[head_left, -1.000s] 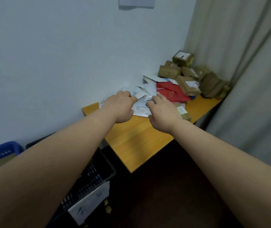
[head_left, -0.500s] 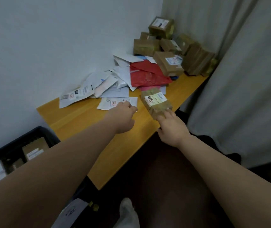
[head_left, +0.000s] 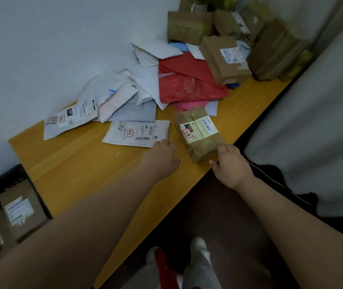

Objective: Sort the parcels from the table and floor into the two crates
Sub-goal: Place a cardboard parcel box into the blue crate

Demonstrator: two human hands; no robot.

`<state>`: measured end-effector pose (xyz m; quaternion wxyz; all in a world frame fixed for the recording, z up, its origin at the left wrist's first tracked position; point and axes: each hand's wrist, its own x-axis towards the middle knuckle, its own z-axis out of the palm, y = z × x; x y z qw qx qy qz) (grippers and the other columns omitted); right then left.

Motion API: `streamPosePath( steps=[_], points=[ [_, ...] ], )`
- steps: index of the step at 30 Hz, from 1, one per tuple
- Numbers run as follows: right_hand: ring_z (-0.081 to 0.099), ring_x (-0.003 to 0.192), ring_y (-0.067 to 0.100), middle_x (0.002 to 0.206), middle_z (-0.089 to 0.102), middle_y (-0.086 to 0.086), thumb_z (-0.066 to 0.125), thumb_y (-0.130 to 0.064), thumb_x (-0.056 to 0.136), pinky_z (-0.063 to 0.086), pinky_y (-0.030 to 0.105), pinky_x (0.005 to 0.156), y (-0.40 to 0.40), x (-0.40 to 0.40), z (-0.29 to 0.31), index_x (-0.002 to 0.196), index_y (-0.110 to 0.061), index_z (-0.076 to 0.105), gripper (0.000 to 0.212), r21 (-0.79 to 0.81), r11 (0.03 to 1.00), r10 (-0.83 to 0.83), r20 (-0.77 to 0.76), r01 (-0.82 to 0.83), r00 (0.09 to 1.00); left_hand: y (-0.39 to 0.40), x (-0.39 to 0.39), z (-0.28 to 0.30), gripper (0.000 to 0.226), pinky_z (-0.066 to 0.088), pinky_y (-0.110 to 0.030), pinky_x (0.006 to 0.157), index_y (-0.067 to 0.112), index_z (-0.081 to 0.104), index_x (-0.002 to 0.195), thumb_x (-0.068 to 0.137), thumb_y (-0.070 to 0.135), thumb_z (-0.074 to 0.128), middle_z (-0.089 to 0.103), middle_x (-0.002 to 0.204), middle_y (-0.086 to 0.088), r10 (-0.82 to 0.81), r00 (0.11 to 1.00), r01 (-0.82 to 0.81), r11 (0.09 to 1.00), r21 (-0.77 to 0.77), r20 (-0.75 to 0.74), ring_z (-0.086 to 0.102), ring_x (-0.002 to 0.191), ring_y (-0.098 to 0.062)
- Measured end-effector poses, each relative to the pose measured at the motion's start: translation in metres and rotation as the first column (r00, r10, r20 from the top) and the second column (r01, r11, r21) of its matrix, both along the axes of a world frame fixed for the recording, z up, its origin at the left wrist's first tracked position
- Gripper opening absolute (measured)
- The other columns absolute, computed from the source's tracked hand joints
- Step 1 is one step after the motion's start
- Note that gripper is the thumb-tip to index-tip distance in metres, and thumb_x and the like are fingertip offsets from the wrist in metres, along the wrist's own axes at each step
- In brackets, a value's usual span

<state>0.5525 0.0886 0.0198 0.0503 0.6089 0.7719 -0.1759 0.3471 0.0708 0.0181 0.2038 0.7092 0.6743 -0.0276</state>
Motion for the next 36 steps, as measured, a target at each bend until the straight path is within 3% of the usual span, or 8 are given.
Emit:
streamPosePath(
  steps=[15, 18, 22, 26, 29, 31, 33, 36],
  points=[
    [0.047, 0.122, 0.034, 0.13, 0.053, 0.016, 0.044, -0.036, 0.1, 0.042, 0.046, 0.101, 0.109, 0.012, -0.064, 0.131, -0.003, 0.043, 0.045, -0.215, 0.974, -0.126, -0.274, 0.067, 0.954, 0.066, 0.054, -0.055, 0.057, 0.032, -0.041, 0.111, 0.016, 0.033, 0.149, 0.099, 0.041, 0.046, 0.032, 0.15, -0.014, 0.408, 0.87, -0.357, 0.908, -0.219, 0.276, 0.034, 0.137, -0.029],
    [0.053, 0.115, 0.027, 0.124, 0.055, 0.01, 0.053, -0.032, 0.097, 0.048, 0.043, 0.093, 0.114, 0.004, -0.056, 0.127, -0.006, 0.042, 0.041, -0.208, 0.975, -0.167, -0.469, 0.075, 0.868, 0.067, 0.048, -0.045, 0.055, 0.032, -0.036, 0.109, 0.019, 0.037, 0.147, 0.097, 0.034, 0.052, 0.041, 0.146, -0.01, 0.437, 0.813, -0.395, 0.899, -0.188, 0.384, 0.037, 0.134, -0.025],
    [0.055, 0.085, -0.002, 0.099, 0.053, -0.015, 0.062, -0.03, 0.094, 0.044, 0.006, 0.062, 0.127, -0.011, -0.024, 0.123, -0.018, 0.04, 0.039, -0.159, 0.986, -0.143, -0.704, 0.042, 0.695, 0.066, 0.031, -0.01, 0.054, 0.036, -0.034, 0.103, 0.024, 0.044, 0.144, 0.093, 0.034, 0.06, 0.046, 0.139, -0.009, 0.426, 0.768, -0.469, 0.883, -0.033, 0.478, 0.042, 0.129, -0.026],
    [0.058, 0.09, 0.004, 0.097, 0.054, -0.018, 0.065, -0.03, 0.092, 0.049, 0.016, 0.071, 0.136, -0.033, 0.015, 0.12, -0.021, 0.041, 0.038, -0.102, 0.992, -0.124, -0.806, 0.071, 0.579, 0.063, 0.006, 0.04, 0.042, 0.042, -0.031, 0.091, 0.023, 0.057, 0.131, 0.093, 0.04, 0.06, 0.055, 0.13, -0.005, 0.366, 0.739, -0.518, 0.846, 0.129, 0.566, 0.049, 0.118, -0.019],
    [0.06, 0.105, 0.013, 0.11, 0.059, -0.009, 0.066, -0.025, 0.091, 0.053, 0.035, 0.089, 0.13, -0.047, 0.047, 0.126, -0.018, 0.045, 0.041, -0.128, 0.991, -0.13, -0.871, 0.036, 0.473, 0.055, -0.021, 0.075, 0.043, 0.044, -0.029, 0.084, 0.015, 0.054, 0.125, 0.094, 0.045, 0.056, 0.058, 0.124, -0.005, 0.446, 0.576, -0.708, 0.692, 0.144, 0.685, 0.051, 0.105, -0.013],
    [0.062, 0.107, 0.016, 0.116, 0.062, 0.001, 0.067, -0.019, 0.091, 0.054, 0.039, 0.091, 0.123, -0.055, 0.071, 0.125, -0.015, 0.049, 0.039, -0.098, 0.995, -0.085, -0.896, -0.007, 0.435, 0.048, -0.04, 0.096, 0.064, 0.046, -0.035, 0.094, 0.014, 0.037, 0.14, 0.092, 0.052, 0.055, 0.051, 0.135, -0.009, 0.476, 0.4, -0.79, 0.612, 0.032, 0.783, 0.05, 0.117, -0.019],
    [0.064, 0.106, 0.02, 0.116, 0.064, 0.006, 0.066, -0.015, 0.091, 0.056, 0.038, 0.086, 0.115, -0.065, 0.096, 0.123, -0.012, 0.052, 0.036, -0.082, 0.995, -0.053, -0.92, -0.057, 0.389, 0.04, -0.056, 0.116, 0.084, 0.049, -0.045, 0.095, 0.023, 0.015, 0.153, 0.088, 0.059, 0.054, 0.044, 0.144, -0.01, 0.456, 0.265, -0.794, 0.603, -0.076, 0.85, 0.048, 0.127, -0.026],
    [0.067, 0.096, 0.01, 0.106, 0.066, -0.005, 0.066, -0.013, 0.09, 0.056, 0.023, 0.072, 0.102, -0.081, 0.136, 0.12, -0.016, 0.056, 0.032, -0.072, 0.995, -0.049, -0.959, -0.071, 0.28, 0.026, -0.074, 0.148, 0.082, 0.054, -0.034, 0.07, 0.031, 0.011, 0.153, 0.09, 0.05, 0.06, 0.065, 0.121, -0.003, 0.316, 0.131, -0.762, 0.639, -0.109, 0.94, 0.066, 0.103, -0.017]
  ],
)
